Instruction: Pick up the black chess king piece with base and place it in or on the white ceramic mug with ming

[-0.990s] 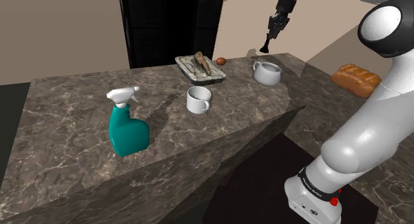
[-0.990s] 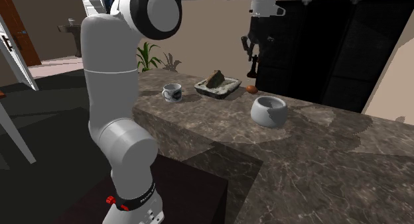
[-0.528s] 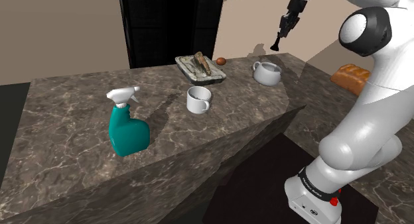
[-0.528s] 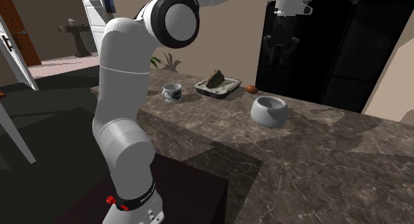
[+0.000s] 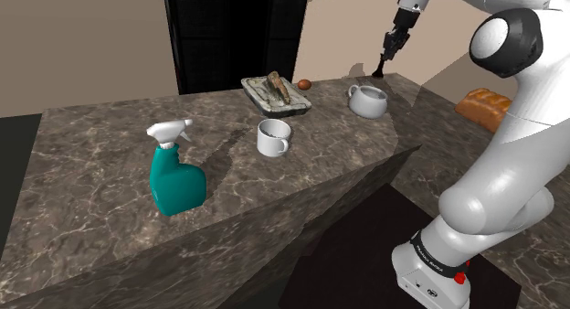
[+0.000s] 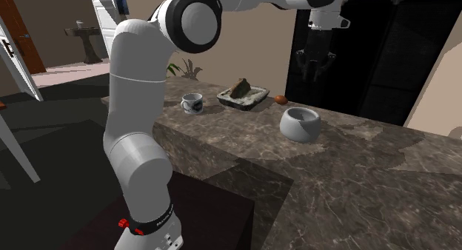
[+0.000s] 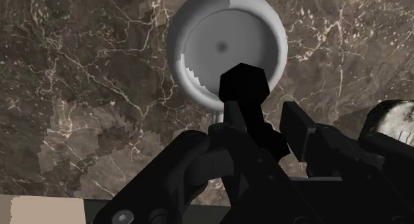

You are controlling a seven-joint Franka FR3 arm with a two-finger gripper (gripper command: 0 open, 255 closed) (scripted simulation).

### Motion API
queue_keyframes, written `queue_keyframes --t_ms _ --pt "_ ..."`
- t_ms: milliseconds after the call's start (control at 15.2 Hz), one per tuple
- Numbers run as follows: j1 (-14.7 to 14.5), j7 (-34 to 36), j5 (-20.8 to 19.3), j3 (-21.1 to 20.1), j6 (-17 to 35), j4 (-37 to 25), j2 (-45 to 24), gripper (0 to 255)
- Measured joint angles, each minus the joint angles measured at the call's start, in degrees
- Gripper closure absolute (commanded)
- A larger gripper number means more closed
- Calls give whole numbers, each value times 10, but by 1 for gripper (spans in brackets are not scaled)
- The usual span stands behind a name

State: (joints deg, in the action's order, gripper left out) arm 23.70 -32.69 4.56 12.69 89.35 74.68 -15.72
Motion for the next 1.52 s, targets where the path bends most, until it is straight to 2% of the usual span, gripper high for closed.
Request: queue_keyframes --t_ms 792,1254,1320,1518 --pt "-6 -1 -3 -2 101 118 17 255" --pt "-6 -1 -3 -2 110 126 17 255" --pt "-6 -1 -3 -2 110 126 17 0" --pt "-6 -1 -3 -2 110 126 17 0"
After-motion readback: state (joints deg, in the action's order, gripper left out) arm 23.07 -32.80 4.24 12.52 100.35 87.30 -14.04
